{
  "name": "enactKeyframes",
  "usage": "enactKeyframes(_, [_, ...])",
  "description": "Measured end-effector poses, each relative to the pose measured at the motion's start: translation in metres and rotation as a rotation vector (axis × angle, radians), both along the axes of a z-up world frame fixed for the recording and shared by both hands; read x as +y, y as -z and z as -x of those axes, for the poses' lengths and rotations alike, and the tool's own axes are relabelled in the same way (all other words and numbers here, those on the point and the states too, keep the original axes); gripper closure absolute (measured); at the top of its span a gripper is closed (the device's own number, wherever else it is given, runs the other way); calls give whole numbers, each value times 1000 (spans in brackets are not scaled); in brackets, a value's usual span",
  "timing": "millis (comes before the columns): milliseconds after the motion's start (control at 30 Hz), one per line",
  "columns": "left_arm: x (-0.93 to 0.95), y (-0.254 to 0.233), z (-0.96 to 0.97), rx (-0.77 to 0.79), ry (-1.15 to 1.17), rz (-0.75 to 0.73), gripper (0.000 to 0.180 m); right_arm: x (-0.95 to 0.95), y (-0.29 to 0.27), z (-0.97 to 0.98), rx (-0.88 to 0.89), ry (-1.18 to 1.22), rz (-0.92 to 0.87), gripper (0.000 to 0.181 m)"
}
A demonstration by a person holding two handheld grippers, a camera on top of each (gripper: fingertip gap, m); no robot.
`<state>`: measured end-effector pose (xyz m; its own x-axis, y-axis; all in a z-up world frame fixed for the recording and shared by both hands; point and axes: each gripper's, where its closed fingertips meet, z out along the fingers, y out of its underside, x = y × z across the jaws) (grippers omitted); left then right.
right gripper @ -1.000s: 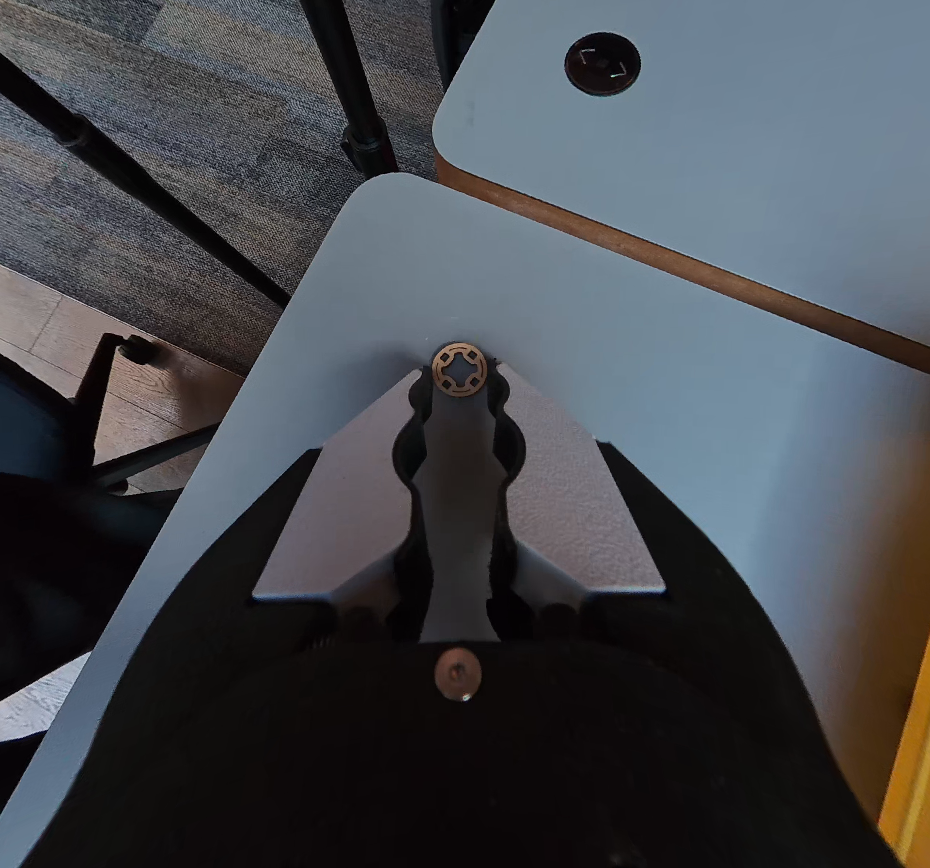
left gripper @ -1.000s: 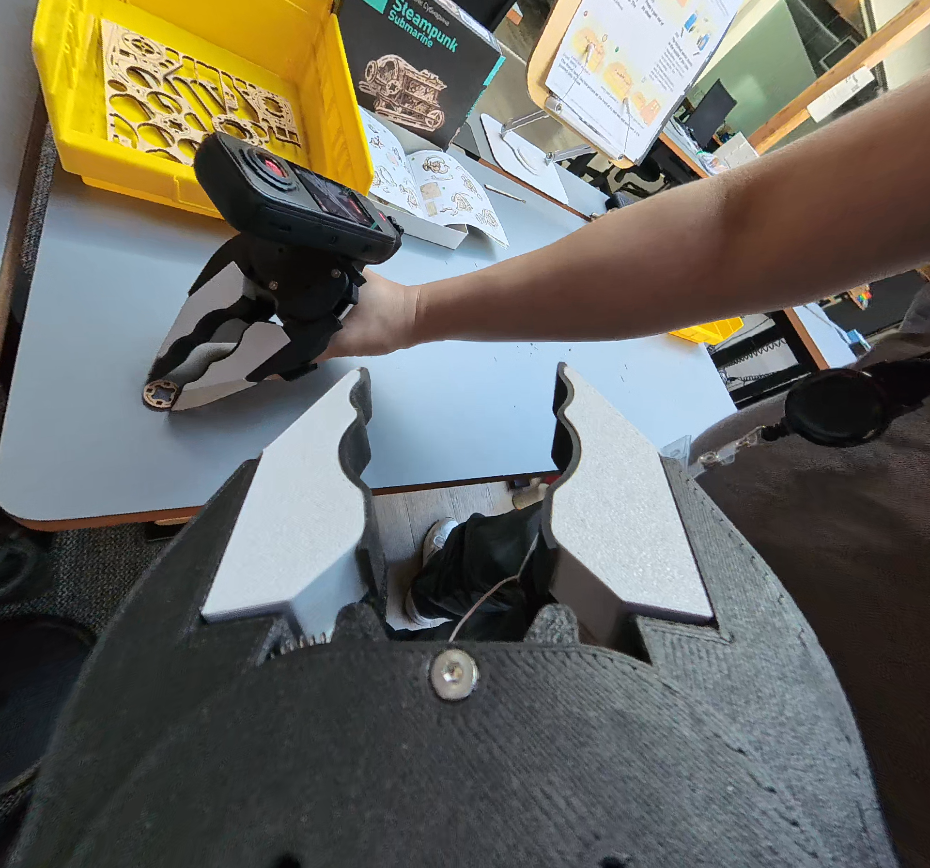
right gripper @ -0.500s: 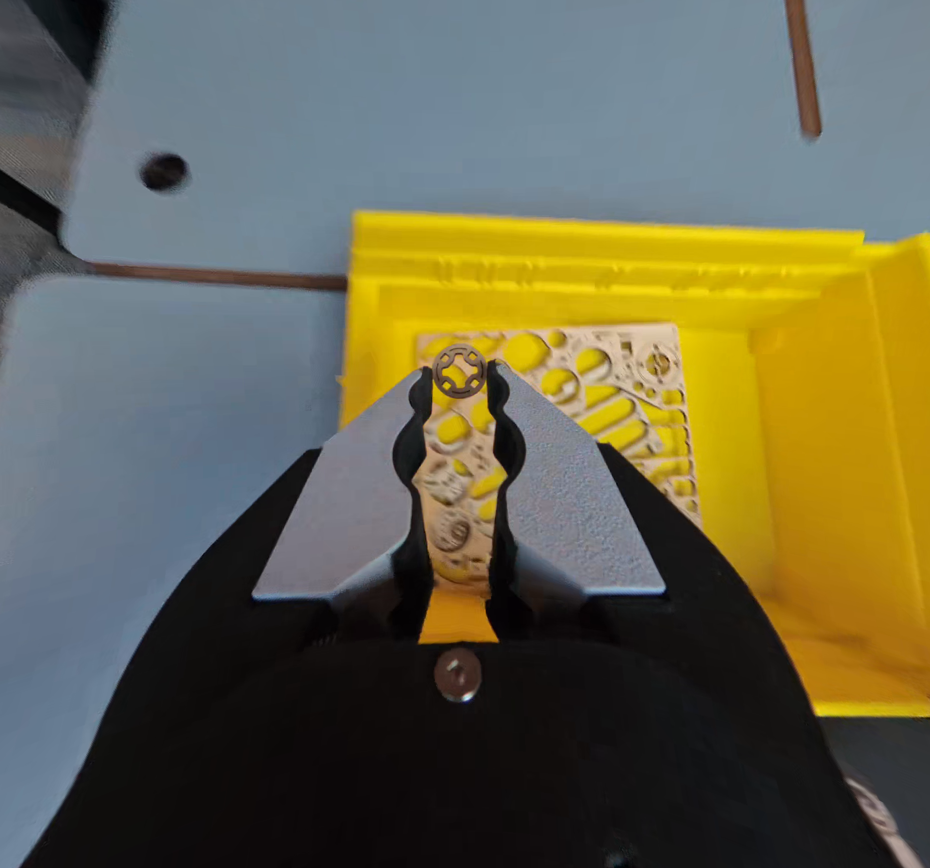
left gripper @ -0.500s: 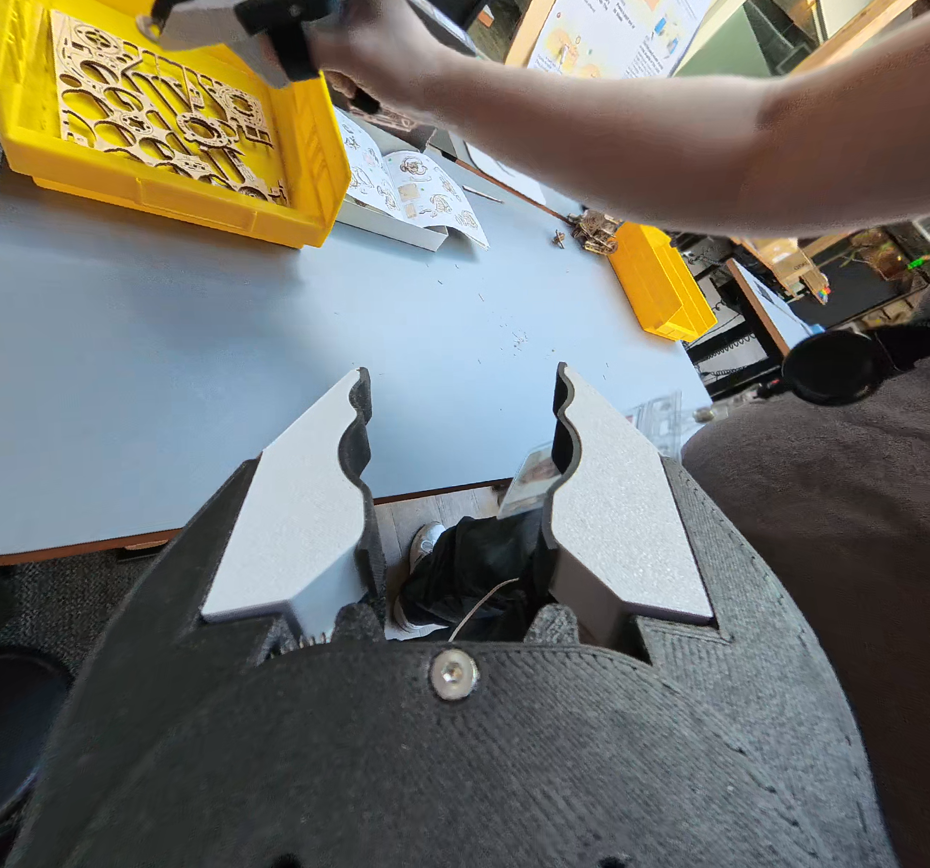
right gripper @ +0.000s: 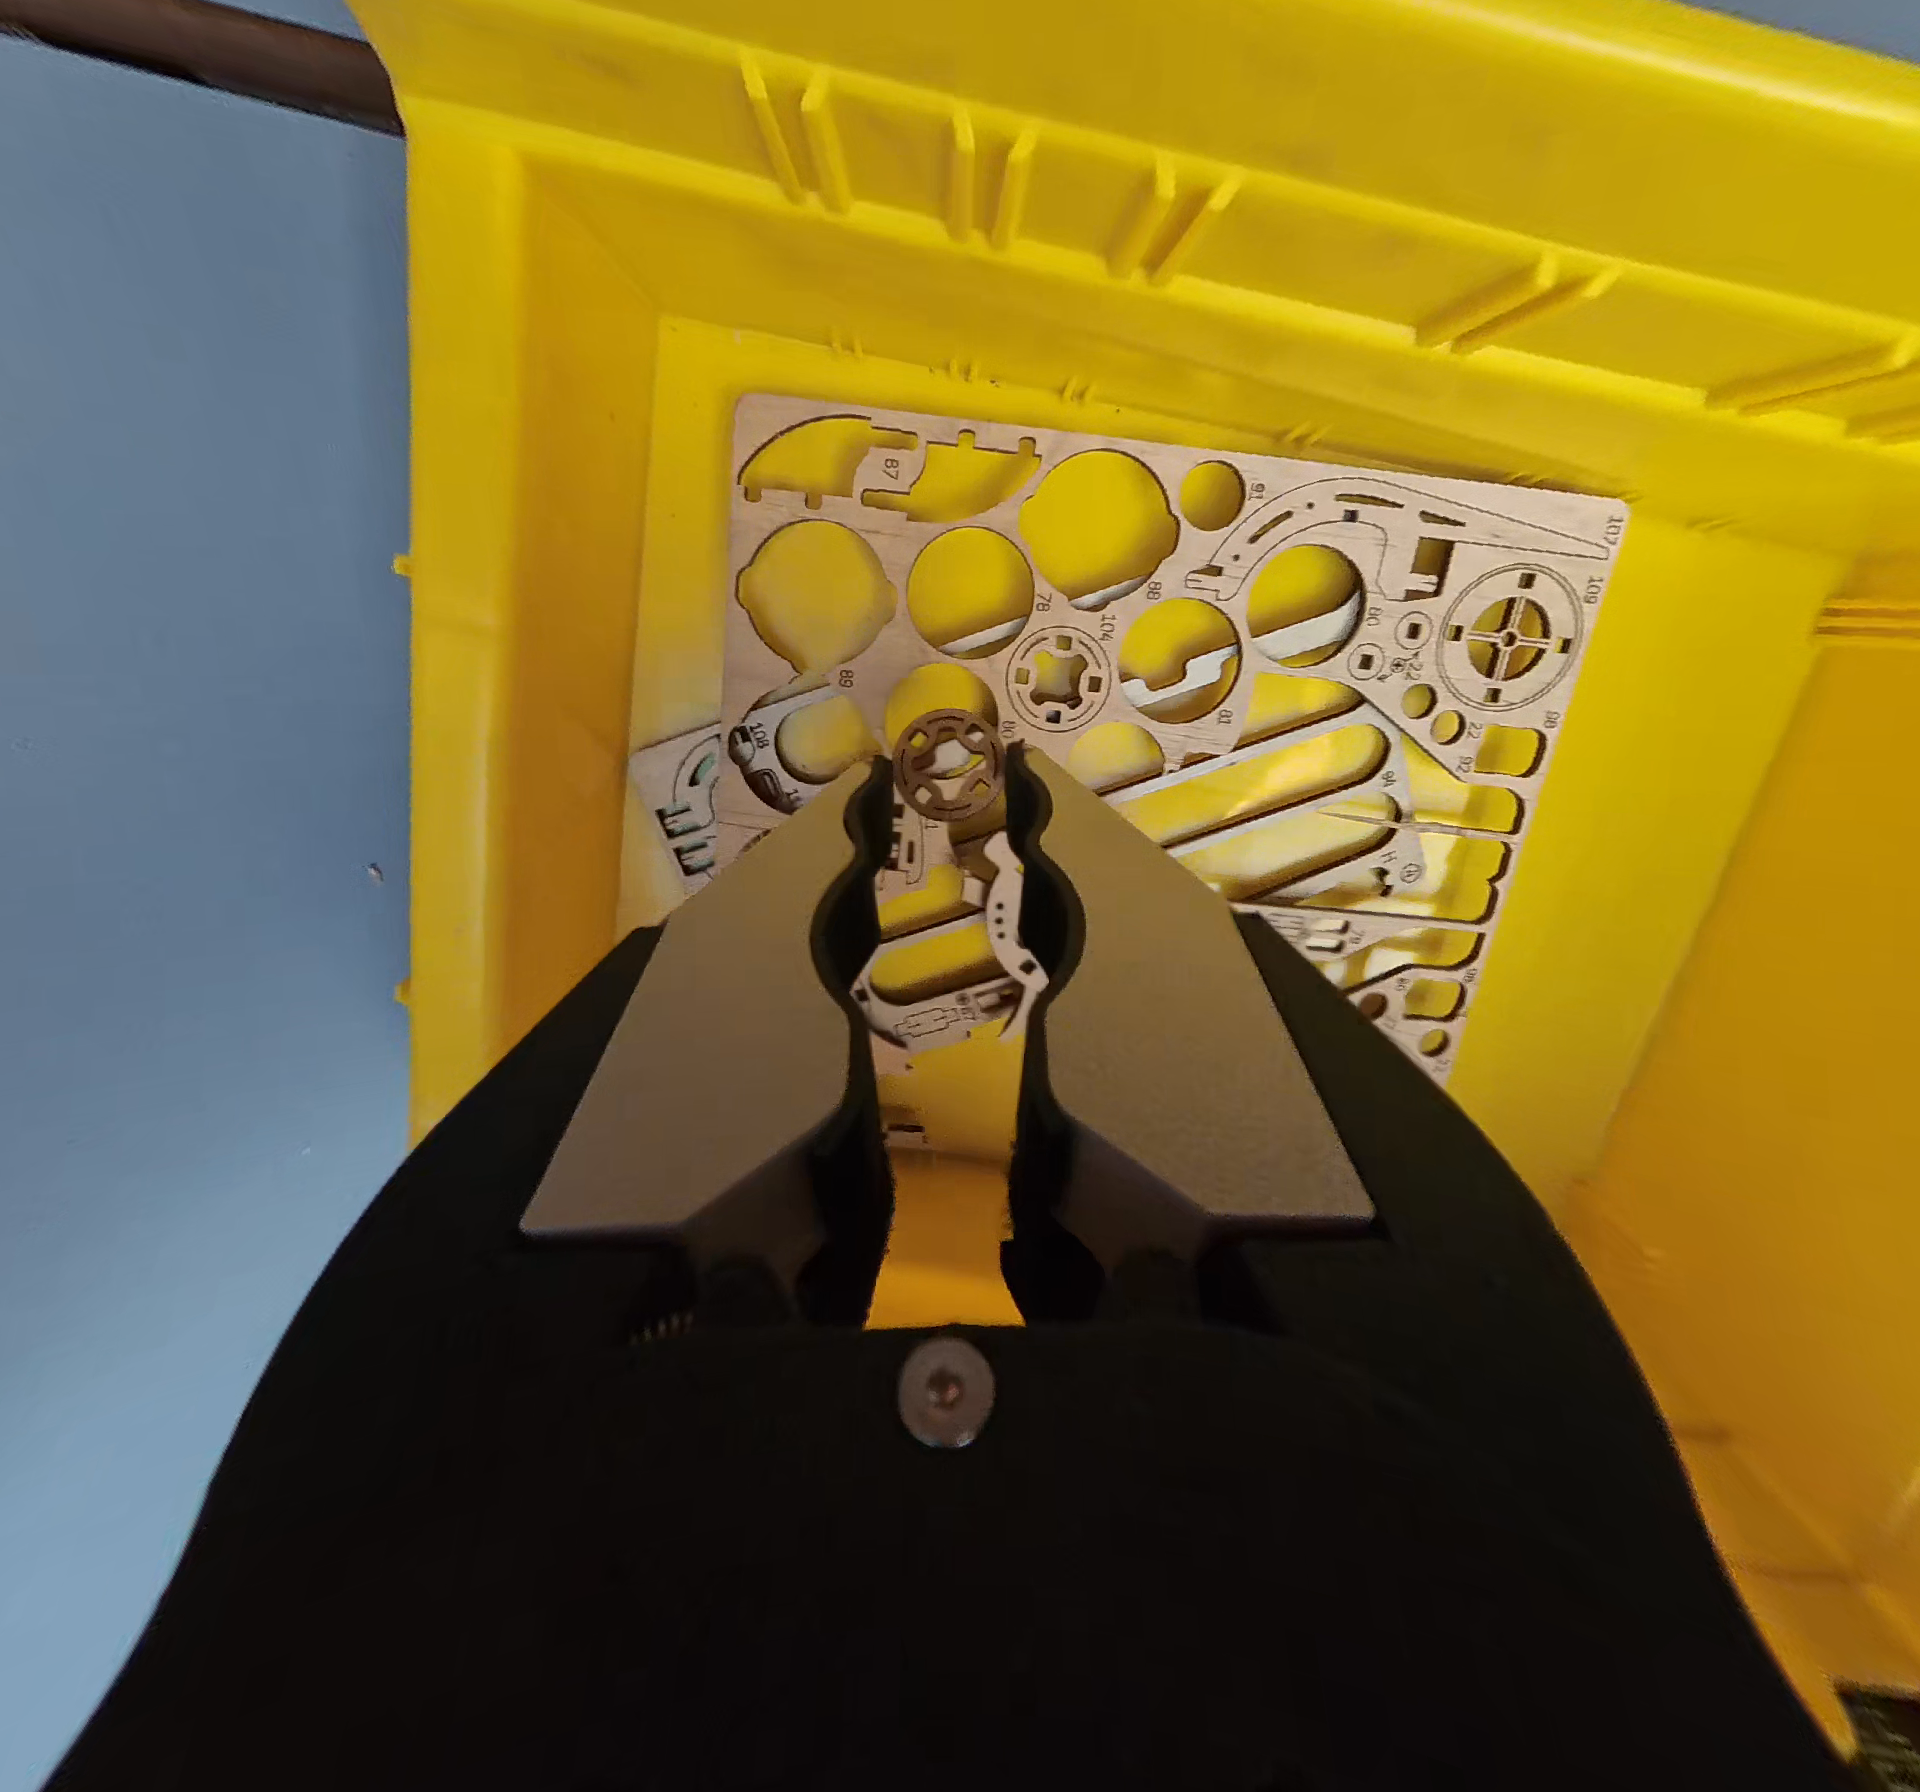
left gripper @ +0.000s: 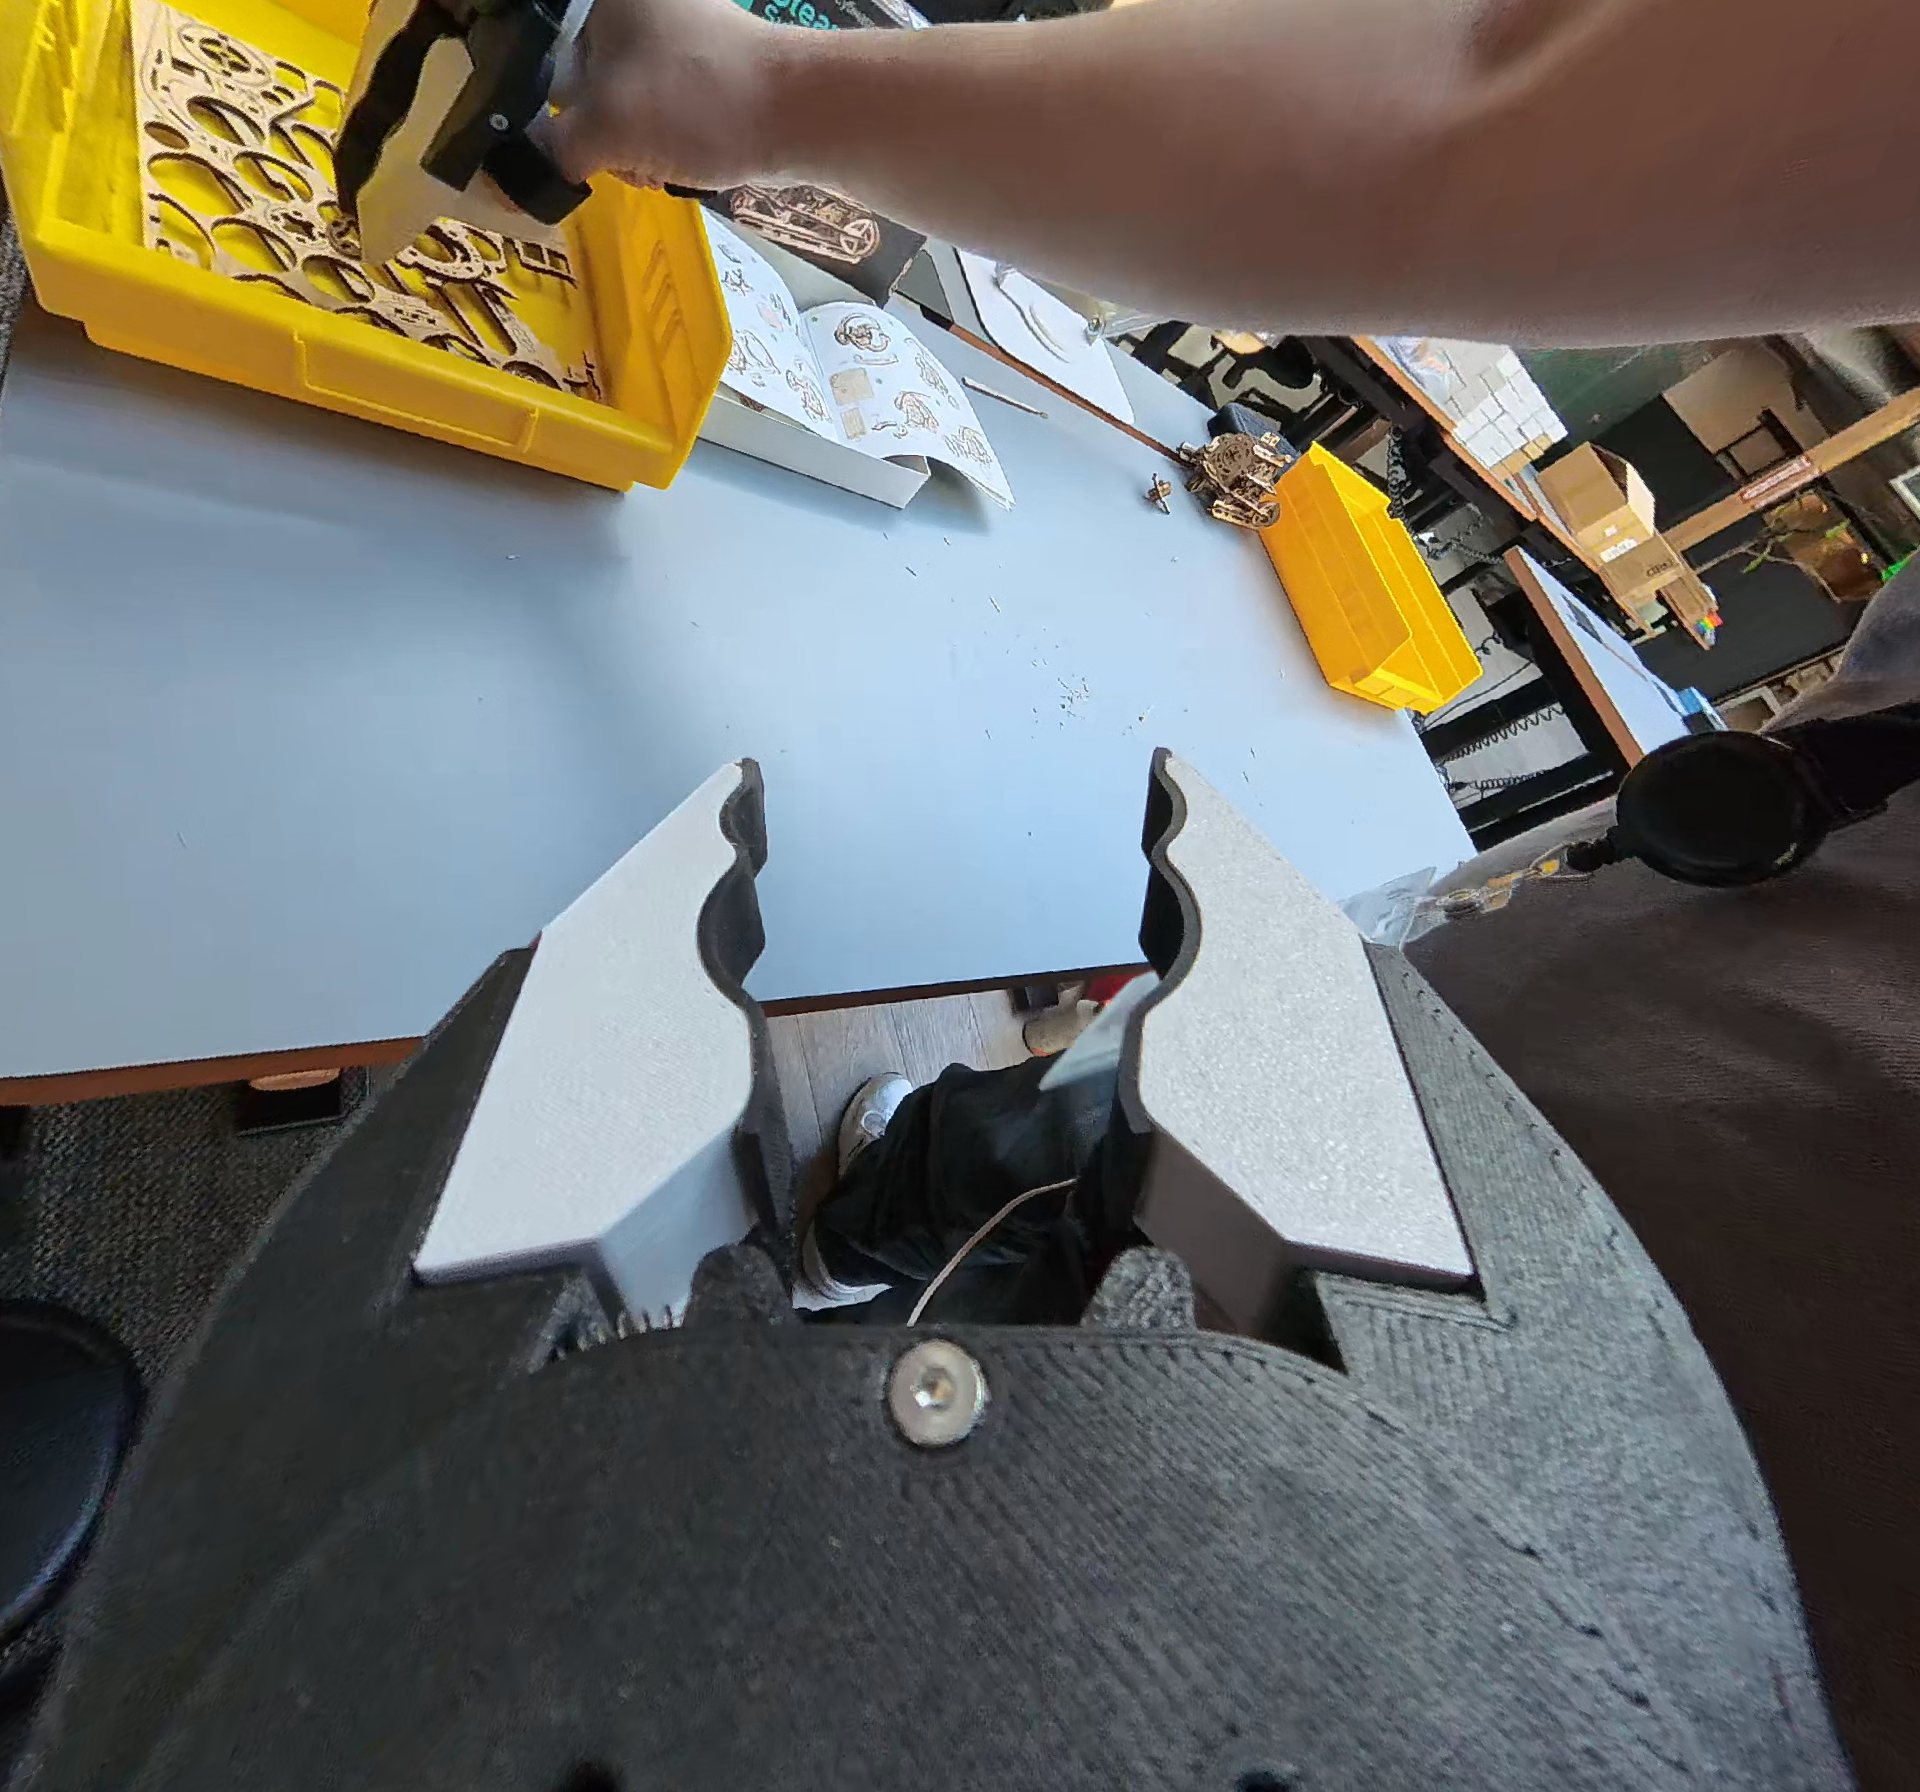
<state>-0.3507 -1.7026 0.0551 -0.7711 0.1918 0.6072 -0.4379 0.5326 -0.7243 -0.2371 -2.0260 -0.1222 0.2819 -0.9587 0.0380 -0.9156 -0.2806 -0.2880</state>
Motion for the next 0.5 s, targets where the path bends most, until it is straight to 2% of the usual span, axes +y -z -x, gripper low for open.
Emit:
enactKeyframes(233, [3, 1, 2, -3, 2, -7, 107, -15, 2, -19, -44, 17, 48, 160])
enactKeyframes(433, [12, 6, 6, -2, 4, -33, 107, -21, 15, -23, -15, 23, 73, 159])
enactKeyframes(500, [15, 5, 4, -5, -1, -35, 106, -23, 14, -19, -2, 49, 64, 144])
